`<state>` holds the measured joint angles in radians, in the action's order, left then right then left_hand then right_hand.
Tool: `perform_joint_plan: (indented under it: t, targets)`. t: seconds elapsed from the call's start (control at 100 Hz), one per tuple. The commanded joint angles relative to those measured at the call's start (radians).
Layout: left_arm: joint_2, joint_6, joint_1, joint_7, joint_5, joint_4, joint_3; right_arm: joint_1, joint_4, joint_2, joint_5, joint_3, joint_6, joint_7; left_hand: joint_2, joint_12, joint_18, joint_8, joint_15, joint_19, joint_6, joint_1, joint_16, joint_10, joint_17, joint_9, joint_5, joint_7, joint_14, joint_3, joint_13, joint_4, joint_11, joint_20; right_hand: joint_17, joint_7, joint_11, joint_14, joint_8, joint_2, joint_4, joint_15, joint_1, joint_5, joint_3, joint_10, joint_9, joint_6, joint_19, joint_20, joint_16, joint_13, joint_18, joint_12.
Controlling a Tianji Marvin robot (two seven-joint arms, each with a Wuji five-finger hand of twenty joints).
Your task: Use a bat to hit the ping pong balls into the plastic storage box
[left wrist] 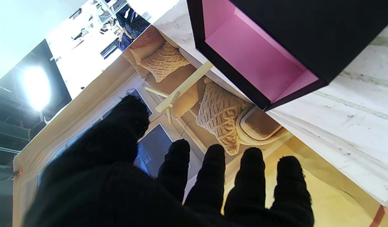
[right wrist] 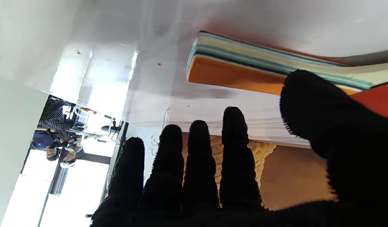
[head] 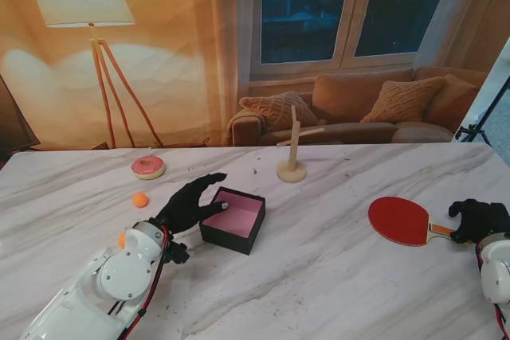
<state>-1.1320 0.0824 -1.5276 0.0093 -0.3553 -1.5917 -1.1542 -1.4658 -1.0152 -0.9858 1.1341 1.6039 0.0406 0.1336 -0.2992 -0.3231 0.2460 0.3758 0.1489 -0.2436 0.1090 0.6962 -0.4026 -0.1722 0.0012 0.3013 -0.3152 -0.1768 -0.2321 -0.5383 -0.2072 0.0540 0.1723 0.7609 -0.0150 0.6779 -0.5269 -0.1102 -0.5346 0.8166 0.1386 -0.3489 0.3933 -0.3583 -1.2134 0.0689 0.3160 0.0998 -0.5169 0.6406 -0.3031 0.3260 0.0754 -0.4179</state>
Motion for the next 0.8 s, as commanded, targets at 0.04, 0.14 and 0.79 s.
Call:
perform_joint_plan:
  t: [0.04, 0.14, 0.79]
  targets:
    - [0.000, -0.003, -0.001, -0.016, 0.003, 0.001, 0.001, 0.007, 0.019, -0.002, -0.003, -0.012, -0.014, -0.003, 0.002, -0.017, -0.006, 0.007, 0.008, 0.017, -0.003, -0.014, -0.005, 0.002, 0.005, 0.025, -0.002, 0.003, 0.003, 0.033, 0.018, -0.001, -0.003, 0.022, 0.020, 0.037, -0.017, -0.012, -0.030, 0.037, 0.026, -0.022, 0.017, -0.048, -0.057, -0.009, -0.042, 0.024, 0.022, -0.020, 0.011, -0.042, 0.019, 0.003]
    - [0.000, -0.003, -0.001, -0.016, 0.002, 0.001, 0.001, 0.012, 0.029, 0.000, -0.003, -0.023, -0.019, -0.002, 0.001, -0.017, -0.005, 0.007, 0.008, 0.017, -0.001, -0.014, -0.005, 0.000, 0.006, 0.026, -0.003, 0.003, 0.003, 0.034, 0.018, -0.001, -0.003, 0.022, 0.020, 0.056, -0.023, -0.013, -0.052, 0.039, 0.028, -0.027, 0.022, -0.063, -0.063, -0.008, -0.045, 0.033, 0.023, -0.023, 0.012, -0.044, 0.019, 0.005]
    - [0.001, -0.007, -0.003, -0.019, 0.003, -0.002, -0.001, 0.055, 0.114, 0.004, -0.013, -0.111, -0.072, 0.046, 0.003, -0.018, -0.004, 0.008, 0.010, 0.016, 0.000, -0.013, -0.006, -0.002, 0.008, 0.033, -0.007, 0.002, 0.002, 0.036, 0.017, -0.002, -0.002, 0.024, 0.017, 0.182, -0.070, -0.015, -0.185, 0.042, 0.021, -0.061, 0.090, -0.185, -0.109, -0.007, -0.028, 0.039, -0.021, -0.044, 0.009, -0.034, 0.022, 0.005]
